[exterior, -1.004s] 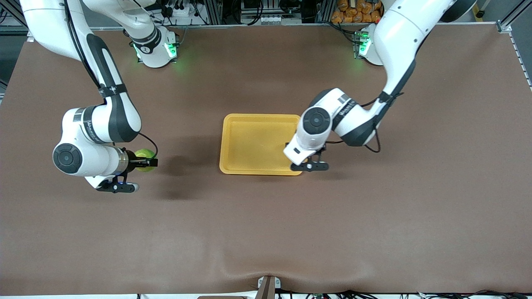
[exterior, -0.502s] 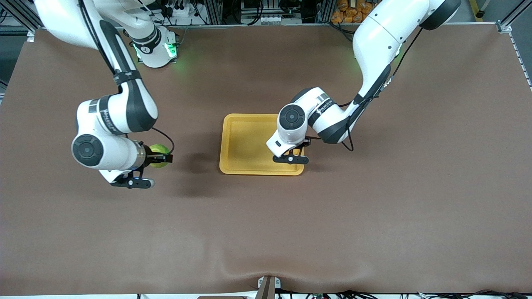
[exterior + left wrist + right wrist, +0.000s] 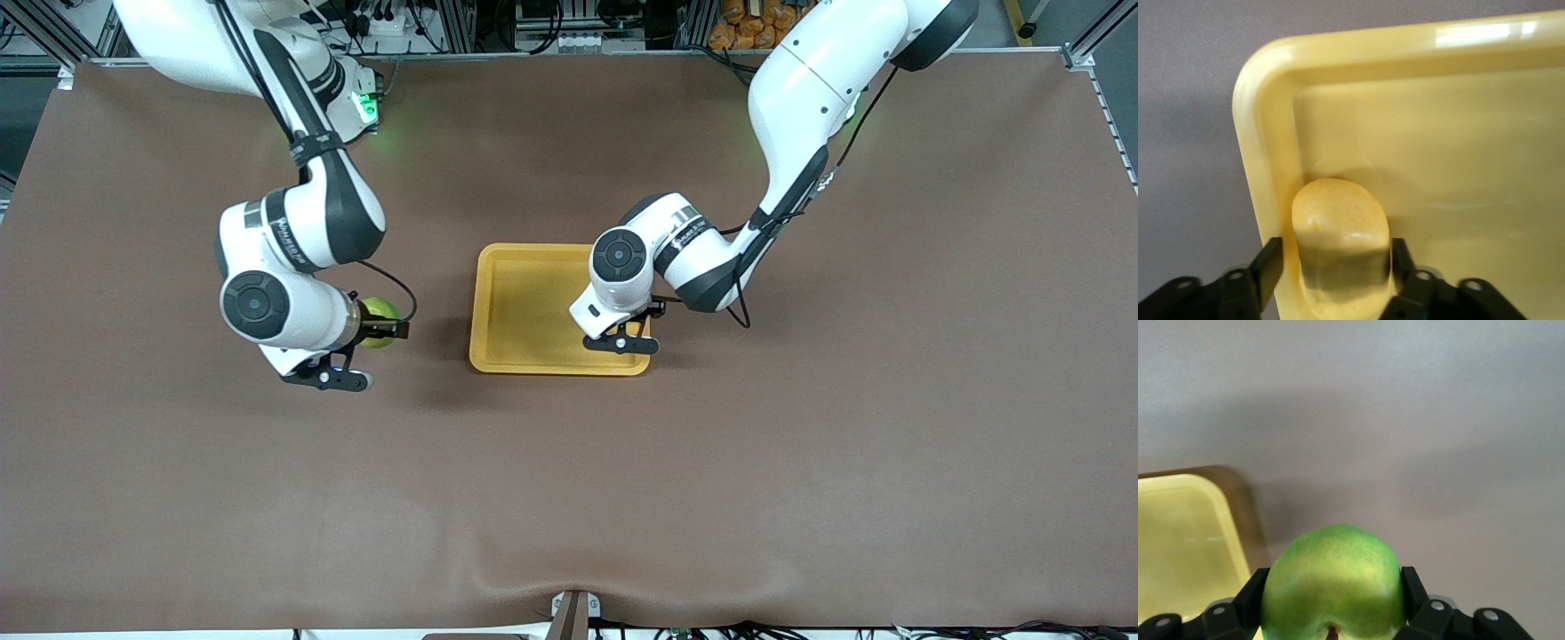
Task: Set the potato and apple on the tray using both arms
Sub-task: 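Release the potato onto the tray while the right gripper carries the apple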
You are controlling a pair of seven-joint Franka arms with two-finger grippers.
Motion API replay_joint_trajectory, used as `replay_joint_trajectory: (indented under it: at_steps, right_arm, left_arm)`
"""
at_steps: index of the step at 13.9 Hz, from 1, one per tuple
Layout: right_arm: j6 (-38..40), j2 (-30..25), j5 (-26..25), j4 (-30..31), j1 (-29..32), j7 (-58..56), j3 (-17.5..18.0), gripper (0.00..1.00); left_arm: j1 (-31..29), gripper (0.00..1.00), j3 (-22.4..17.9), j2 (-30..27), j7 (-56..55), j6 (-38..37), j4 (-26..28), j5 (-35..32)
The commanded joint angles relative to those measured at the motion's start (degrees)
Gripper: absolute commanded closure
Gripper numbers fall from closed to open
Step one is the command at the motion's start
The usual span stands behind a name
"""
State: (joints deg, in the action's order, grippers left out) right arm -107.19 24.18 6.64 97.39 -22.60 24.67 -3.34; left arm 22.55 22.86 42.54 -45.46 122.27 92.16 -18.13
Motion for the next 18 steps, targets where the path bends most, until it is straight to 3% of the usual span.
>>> replay_joint_trajectory:
  at_steps: [1, 4, 11, 18]
  right_arm:
    - [0.1, -0.5, 1.4, 0.2, -2.4, 3.0, -0.4, 1.00]
    - [-0.2, -0.5, 3.4, 0.3, -5.3, 4.6, -0.4, 1.00]
    - [-7.1, 2.1, 3.6, 1.3, -14.2, 16.6, -0.4, 1.00]
    - [-16.2, 6.4, 3.4, 4.1, -17.8, 19.8, -0.5, 1.00]
  left_arm:
    - [0.6, 0.00, -0.5, 0.3, -0.1, -0.5, -1.5, -1.3]
    - [-1.4, 0.00, -0.5, -2.0, 0.3, -1.5, -3.1, -1.5]
    - [-11.4, 0.00, 0.3, -15.0, 2.2, -11.0, -3.0, 1.2]
    - [-22.6, 0.00, 0.3, -24.2, 20.7, -24.7, -2.7, 4.1]
